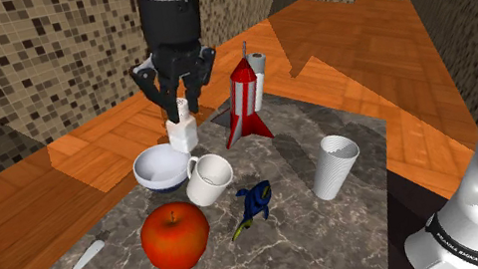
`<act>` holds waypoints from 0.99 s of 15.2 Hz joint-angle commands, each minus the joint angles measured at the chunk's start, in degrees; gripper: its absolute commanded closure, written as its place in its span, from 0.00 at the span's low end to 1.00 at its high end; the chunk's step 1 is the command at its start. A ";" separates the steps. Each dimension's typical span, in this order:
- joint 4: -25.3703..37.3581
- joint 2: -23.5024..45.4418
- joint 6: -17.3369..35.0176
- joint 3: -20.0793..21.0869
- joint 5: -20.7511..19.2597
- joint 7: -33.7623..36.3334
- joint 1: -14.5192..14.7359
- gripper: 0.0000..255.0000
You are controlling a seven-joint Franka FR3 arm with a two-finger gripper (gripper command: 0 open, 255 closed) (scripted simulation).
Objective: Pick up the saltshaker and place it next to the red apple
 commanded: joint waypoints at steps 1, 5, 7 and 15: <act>6.49 5.33 -1.78 1.05 -2.51 3.29 2.46 1.00; 20.94 15.89 -6.66 1.67 -7.36 7.92 8.61 1.00; 30.95 22.40 -10.44 1.39 -10.03 9.54 12.79 1.00; 31.62 25.83 -7.83 0.95 -11.14 10.82 14.68 1.00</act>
